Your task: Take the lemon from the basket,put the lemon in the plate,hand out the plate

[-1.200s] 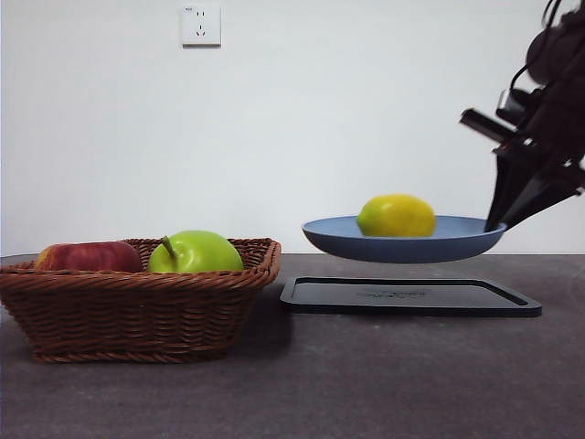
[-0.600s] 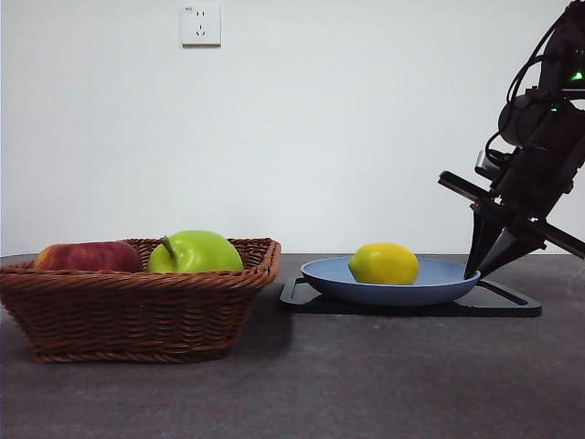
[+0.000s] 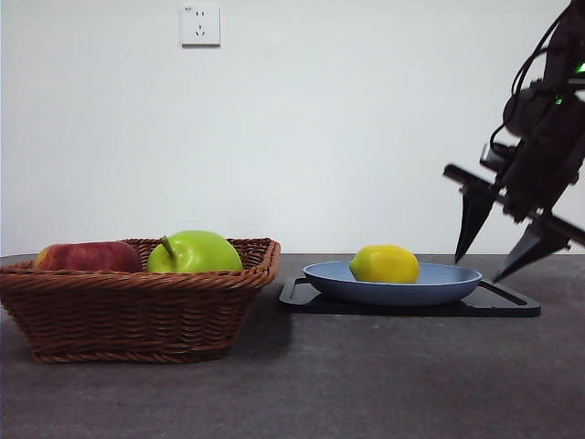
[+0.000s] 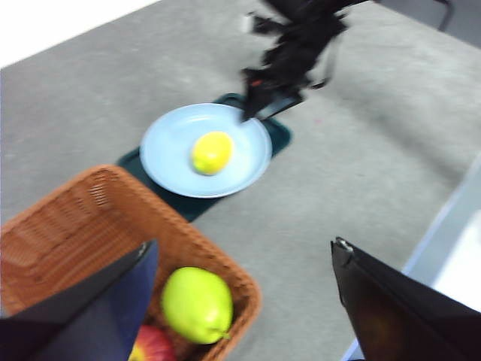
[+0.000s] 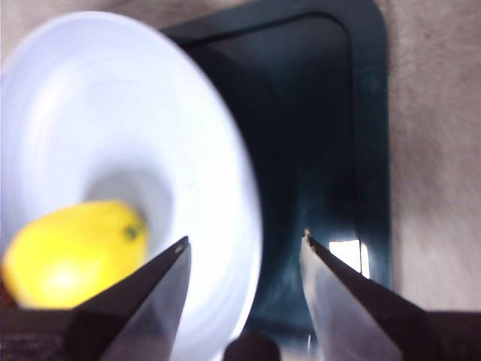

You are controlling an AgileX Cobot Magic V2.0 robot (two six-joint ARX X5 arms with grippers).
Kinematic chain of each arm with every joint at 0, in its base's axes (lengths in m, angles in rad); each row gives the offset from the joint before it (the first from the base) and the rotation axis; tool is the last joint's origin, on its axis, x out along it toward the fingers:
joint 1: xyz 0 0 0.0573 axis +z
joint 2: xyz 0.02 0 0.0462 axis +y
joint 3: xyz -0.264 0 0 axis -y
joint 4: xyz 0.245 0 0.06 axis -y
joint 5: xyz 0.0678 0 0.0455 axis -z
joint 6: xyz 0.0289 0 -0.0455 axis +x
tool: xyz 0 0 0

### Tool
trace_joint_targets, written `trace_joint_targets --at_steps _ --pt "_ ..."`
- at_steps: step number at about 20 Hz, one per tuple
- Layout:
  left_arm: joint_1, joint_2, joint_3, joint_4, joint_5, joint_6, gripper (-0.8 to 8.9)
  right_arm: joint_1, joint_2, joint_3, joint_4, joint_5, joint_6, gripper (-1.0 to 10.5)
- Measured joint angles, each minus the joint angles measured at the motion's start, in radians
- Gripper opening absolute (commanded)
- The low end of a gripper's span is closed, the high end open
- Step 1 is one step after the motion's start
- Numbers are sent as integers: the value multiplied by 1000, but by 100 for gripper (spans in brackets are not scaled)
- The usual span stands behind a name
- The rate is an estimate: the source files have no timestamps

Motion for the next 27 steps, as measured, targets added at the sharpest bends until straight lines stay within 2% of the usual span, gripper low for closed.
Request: trace_joint_targets --at_steps 3,5,8,11,13,15,17,21,25,27 --pt "6 1 0 20 -16 15 400 -1 -111 2 -91 1 -45 255" --pt "9 11 0 25 -33 31 354 0 -186 6 -187 1 -81 195" --pt "23 60 0 29 -38 71 176 33 -299 6 -339 2 -144 85" --pt "44 120 0 30 -72 123 8 102 -428 6 -399 21 -197 29" --pt "73 154 0 30 -87 154 6 167 -526 -11 -393 109 -214 3" --pt "126 174 0 30 -84 171 6 245 -620 -45 -388 256 -218 3" --pt "176 170 -4 31 -82 176 6 317 -704 -108 -332 352 -213 3" --pt "263 97 -142 94 -79 182 6 423 -890 -297 -149 471 -189 3" --pt "302 -66 -392 282 -71 163 6 503 -1089 -549 113 615 -179 3" --pt "306 -182 -531 416 -60 128 6 524 -1186 -679 257 653 -179 3"
